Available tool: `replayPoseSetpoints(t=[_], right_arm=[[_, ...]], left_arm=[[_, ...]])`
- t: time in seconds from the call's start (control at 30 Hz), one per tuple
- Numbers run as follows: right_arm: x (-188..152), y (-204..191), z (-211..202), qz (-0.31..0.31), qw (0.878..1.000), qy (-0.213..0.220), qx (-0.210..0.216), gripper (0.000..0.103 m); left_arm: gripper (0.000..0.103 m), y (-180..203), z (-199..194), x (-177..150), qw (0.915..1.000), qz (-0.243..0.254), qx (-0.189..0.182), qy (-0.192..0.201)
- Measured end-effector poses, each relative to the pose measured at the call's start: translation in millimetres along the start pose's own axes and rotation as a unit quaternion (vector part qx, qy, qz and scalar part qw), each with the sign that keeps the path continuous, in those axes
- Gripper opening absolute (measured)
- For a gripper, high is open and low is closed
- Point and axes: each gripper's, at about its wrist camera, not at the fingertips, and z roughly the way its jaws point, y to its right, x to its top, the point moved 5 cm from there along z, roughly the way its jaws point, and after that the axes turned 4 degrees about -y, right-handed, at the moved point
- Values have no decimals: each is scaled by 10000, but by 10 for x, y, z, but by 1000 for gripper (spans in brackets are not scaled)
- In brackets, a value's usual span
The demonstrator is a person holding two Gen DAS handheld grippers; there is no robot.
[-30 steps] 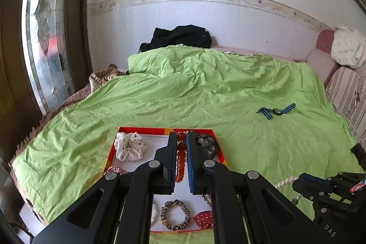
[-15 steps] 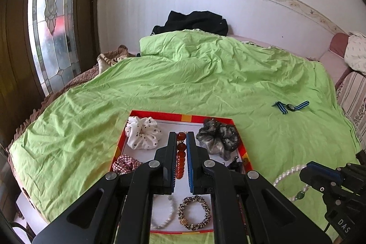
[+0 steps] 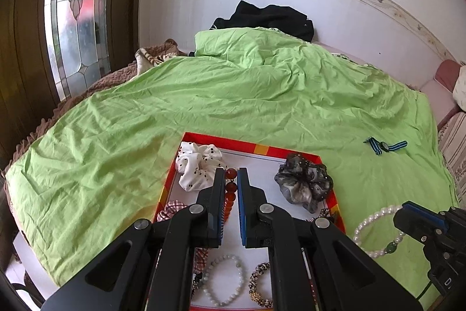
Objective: Organize jewelry
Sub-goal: 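Lower both bracelets into the tray and open both grippers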
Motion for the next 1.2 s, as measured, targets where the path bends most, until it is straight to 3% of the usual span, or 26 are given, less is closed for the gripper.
replayPoseSetpoints(t=[0.7,0.87,1.03,1.2], right_arm=[[275,-157,422,66,9993,-200,311,11],[326,-165,509,83,9992,-236,322,11],[383,-152,557,109,9993,-209,294,11],[413,-109,570,178,9993,-190,264,11]], left_arm=[[8,-156,325,139,9963,-461,-611,-389],[8,-150,392,175,9878,-759,-1235,-573],[7,-131,496,189,9723,-1098,-1908,-785],[7,-83,562,175,9704,-1125,-1948,-875]])
